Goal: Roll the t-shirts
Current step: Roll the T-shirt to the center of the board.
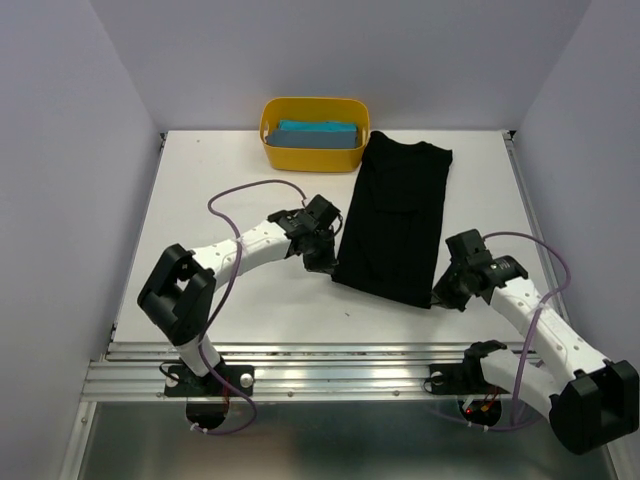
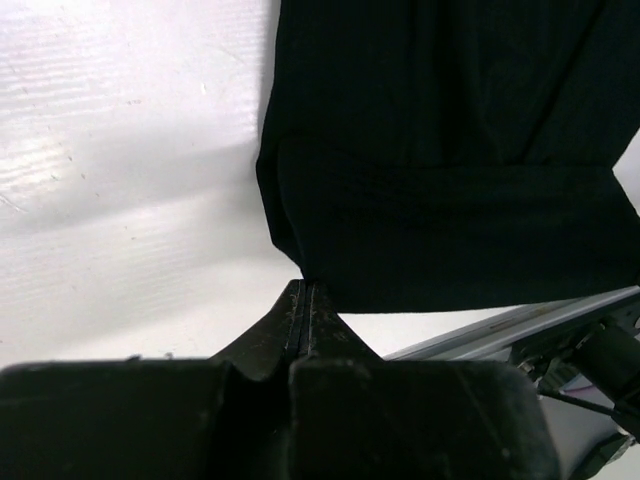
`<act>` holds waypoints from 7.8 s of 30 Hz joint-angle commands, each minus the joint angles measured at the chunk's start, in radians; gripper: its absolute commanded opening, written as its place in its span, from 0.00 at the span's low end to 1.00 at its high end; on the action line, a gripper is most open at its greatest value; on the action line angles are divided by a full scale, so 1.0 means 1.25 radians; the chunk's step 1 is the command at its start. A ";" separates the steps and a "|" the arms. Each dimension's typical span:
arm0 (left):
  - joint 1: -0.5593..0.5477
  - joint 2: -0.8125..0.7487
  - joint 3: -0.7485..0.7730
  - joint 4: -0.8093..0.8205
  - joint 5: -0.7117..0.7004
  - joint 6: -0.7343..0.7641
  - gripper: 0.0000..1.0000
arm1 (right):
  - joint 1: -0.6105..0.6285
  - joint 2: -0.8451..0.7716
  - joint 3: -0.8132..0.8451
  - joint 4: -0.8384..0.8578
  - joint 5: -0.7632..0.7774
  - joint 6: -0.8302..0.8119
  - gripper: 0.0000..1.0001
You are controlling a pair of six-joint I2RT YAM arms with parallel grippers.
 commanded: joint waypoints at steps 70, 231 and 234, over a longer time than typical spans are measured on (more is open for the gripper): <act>0.024 0.033 0.132 0.120 -0.155 0.222 0.09 | 0.032 0.178 0.116 0.235 0.131 -0.109 0.27; -0.066 -0.077 -0.075 0.072 -0.087 -0.007 0.00 | 0.006 -0.123 -0.067 0.019 0.047 0.074 0.01; -0.066 -0.077 -0.091 0.074 -0.087 0.002 0.00 | 0.006 -0.116 -0.071 0.021 0.031 0.056 0.16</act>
